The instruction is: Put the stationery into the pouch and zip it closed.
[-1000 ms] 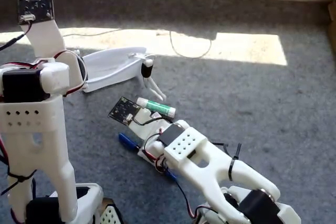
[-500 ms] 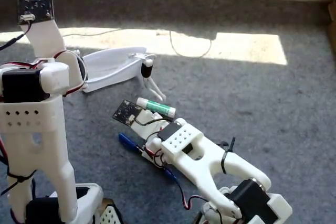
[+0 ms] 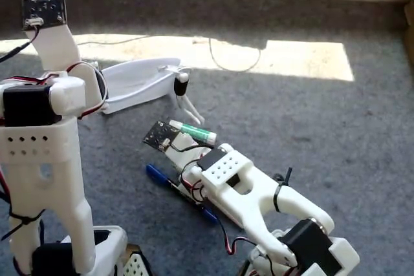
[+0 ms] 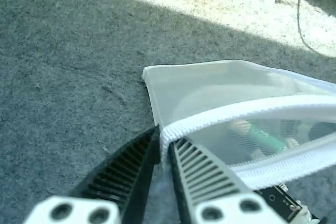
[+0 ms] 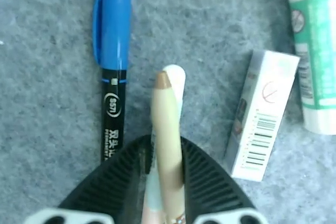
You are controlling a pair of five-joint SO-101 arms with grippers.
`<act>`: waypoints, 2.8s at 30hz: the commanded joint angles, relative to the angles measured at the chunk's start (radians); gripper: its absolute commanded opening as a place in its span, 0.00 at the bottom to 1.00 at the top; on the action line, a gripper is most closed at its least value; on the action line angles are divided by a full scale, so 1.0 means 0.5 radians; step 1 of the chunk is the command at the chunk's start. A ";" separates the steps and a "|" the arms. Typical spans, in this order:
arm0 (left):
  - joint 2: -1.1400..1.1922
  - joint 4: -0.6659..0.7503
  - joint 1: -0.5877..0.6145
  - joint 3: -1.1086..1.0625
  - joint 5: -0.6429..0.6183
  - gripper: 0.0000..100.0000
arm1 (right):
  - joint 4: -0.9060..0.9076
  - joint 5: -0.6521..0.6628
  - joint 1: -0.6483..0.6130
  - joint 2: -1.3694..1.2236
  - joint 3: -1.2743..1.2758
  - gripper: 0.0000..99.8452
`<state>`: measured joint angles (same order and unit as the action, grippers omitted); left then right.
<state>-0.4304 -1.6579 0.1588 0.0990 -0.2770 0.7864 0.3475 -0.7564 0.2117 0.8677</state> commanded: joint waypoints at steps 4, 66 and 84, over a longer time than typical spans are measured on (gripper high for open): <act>-0.054 0.025 0.023 0.002 -0.018 0.01 | 0.115 0.025 0.026 0.094 -0.170 0.01; -0.054 0.040 0.008 -0.066 -0.015 0.01 | -0.152 -0.589 0.407 1.944 -0.170 0.01; -0.057 0.040 -0.066 -0.069 -0.015 0.01 | -1.103 -0.427 0.103 1.932 -0.173 0.01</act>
<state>-0.4488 -1.6517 0.1481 0.0621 -0.2770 0.3122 0.0637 -0.6782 1.1600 0.8324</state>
